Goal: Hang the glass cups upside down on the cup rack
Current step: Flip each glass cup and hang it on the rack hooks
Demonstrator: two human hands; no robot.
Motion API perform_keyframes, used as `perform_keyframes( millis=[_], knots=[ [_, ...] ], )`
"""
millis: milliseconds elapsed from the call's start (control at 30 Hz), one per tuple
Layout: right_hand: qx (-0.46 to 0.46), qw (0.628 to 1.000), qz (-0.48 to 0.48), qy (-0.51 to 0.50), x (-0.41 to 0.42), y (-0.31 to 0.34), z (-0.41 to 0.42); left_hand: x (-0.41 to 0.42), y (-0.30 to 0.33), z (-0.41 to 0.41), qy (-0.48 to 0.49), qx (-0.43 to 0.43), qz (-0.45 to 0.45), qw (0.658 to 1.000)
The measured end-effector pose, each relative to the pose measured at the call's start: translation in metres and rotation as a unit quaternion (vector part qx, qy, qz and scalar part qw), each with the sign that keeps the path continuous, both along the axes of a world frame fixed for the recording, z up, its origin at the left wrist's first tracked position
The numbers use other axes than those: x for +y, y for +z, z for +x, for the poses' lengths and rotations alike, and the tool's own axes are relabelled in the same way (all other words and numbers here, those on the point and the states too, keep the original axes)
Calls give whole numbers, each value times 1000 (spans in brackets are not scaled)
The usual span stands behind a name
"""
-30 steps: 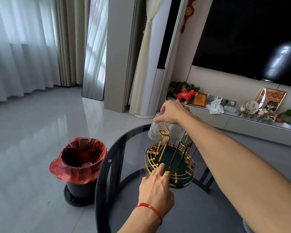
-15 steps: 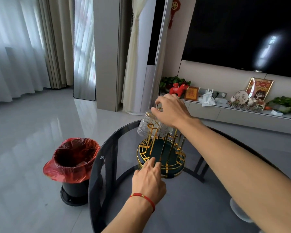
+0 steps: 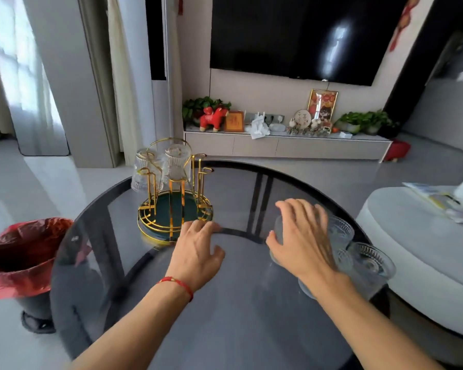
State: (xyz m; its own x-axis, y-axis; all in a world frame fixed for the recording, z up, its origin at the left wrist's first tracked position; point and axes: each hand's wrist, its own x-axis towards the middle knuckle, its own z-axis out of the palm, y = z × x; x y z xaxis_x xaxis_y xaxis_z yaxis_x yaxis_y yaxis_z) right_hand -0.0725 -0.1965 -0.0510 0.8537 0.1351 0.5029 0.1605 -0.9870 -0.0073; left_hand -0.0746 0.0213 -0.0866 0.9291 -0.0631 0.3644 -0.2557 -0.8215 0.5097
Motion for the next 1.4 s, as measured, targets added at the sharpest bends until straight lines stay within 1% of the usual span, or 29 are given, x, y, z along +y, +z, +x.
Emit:
perform_keyframes(
  millis=[100, 167, 367, 467, 567, 633, 700, 733, 833, 900, 1000, 1100, 1167, 1233, 1267, 1300, 1333, 1367, 1400],
  knots=[
    [110, 987, -78, -87, -9, -4, -3, -8, -5, -3, -26, 15, -35, 999],
    [136, 980, -94, -109, -9, -6, -1, -14, -6, -1, -36, 32, -53, 997],
    [127, 985, -67, -101, -8, -1, 4, -21, -8, 1, -62, 55, -86, 993],
    [118, 988, -60, -85, -8, 1, 5, -23, -9, 3, -86, 69, -69, 991],
    [106, 992, -47, -54, -3, 4, 3, -27, -9, 6, -115, 102, -52, 987],
    [101, 994, -35, -15, 4, 5, -1, -29, -8, 7, -136, 123, -72, 980],
    [105, 994, -13, 32, 12, 3, -6, -30, -8, 8, -158, 121, -94, 975],
    [110, 992, 14, 60, 16, 1, -9, -30, -9, 8, -169, 112, -99, 974],
    [130, 974, 133, 132, 23, -1, -15, -29, -9, 8, -181, 83, -114, 973],
    [139, 959, 190, 159, 24, -1, -18, -27, -9, 7, -181, 76, -132, 972],
    [148, 942, 239, 186, 21, -1, -20, -20, -4, 5, -176, 58, -161, 969],
    [165, 905, 340, 193, 19, -2, -22, -14, 3, 4, -139, 58, -242, 958],
    [142, 884, 411, 171, 21, -8, -22, -12, 7, 6, -79, 65, -320, 942],
    [145, 859, 479, 109, 28, -13, -21, -8, 10, 10, -46, 98, -416, 903],
    [172, 834, 518, 79, 33, -14, -21, -7, 12, 11, -51, 121, -465, 876],
    [207, 796, 566, 61, 39, -15, -21, -6, 13, 11, -63, 140, -507, 848],
    [239, 745, 621, 57, 43, -15, -19, -7, 14, 10, -76, 153, -530, 830],
    [262, 685, 676, 66, 49, -15, -17, -7, 15, 8, -79, 159, -538, 824],
    [273, 633, 720, 76, 54, -14, -16, -6, 15, 6, -75, 160, -532, 828]
  ],
)
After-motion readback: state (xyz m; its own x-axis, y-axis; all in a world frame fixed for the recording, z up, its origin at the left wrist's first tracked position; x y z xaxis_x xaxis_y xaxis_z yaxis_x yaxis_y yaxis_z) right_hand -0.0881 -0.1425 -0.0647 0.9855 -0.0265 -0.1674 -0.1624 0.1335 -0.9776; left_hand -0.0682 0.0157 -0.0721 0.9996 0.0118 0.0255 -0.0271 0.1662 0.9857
